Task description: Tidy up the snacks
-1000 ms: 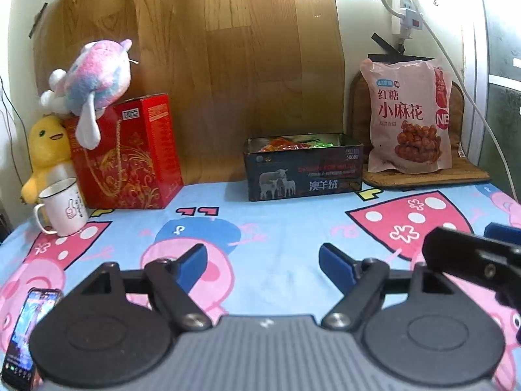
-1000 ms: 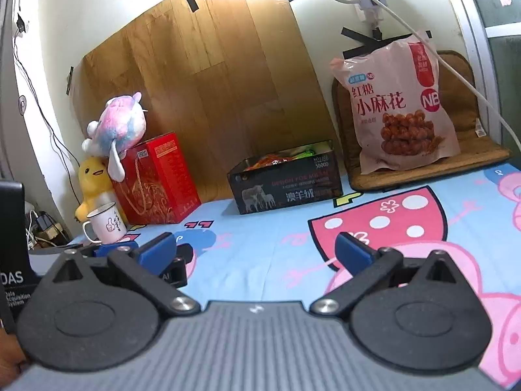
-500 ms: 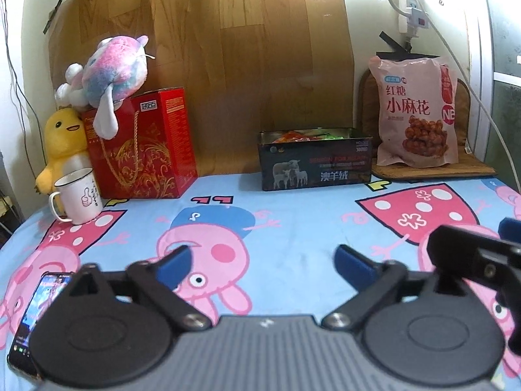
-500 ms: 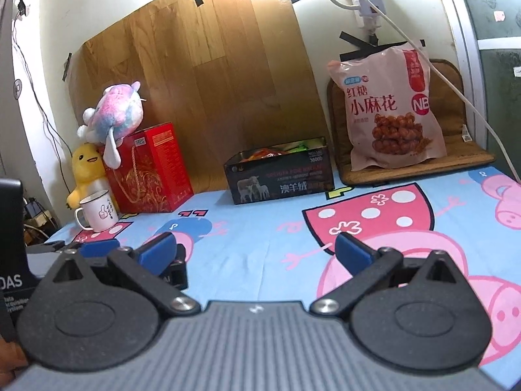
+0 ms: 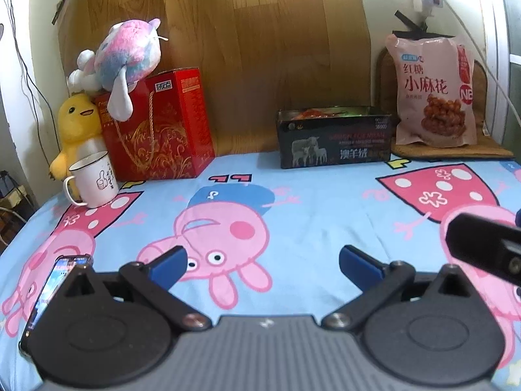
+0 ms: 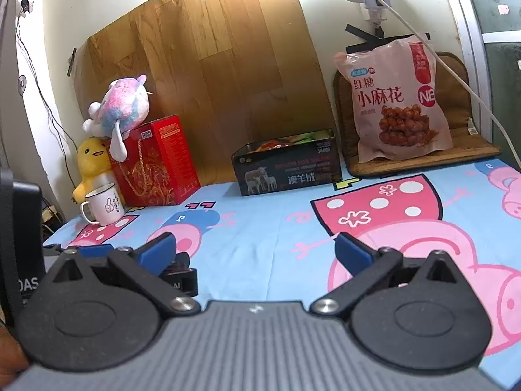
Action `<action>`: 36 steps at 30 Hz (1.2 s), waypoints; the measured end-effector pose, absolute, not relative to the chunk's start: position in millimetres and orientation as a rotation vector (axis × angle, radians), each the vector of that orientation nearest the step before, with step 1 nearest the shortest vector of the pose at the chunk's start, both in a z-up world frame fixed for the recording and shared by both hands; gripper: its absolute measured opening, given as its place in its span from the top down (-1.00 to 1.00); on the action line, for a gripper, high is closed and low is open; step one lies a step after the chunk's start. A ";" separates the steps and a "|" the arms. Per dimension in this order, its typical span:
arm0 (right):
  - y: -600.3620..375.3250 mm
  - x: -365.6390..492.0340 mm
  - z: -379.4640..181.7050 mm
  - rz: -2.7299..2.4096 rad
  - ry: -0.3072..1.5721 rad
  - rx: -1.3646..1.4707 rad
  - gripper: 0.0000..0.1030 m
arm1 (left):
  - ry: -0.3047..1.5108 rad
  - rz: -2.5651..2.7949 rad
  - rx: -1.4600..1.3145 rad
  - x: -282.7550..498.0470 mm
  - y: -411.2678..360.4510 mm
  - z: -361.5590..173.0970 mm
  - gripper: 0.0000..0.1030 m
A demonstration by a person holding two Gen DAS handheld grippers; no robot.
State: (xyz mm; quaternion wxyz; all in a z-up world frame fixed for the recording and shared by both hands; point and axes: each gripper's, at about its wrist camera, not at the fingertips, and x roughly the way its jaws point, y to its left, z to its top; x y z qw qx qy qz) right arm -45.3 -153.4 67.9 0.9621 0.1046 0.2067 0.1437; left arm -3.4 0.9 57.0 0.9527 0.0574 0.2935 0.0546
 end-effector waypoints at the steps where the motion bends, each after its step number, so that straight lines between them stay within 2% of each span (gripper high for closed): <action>1: -153.0 -45.3 68.0 0.291 0.418 0.209 -1.00 | 0.601 0.114 0.120 -3.2 0.7 56.4 -1.00; 36: -167.9 -35.2 63.3 0.234 0.392 0.233 -1.00 | 0.662 0.096 0.176 7.0 -21.2 48.8 -1.00</action>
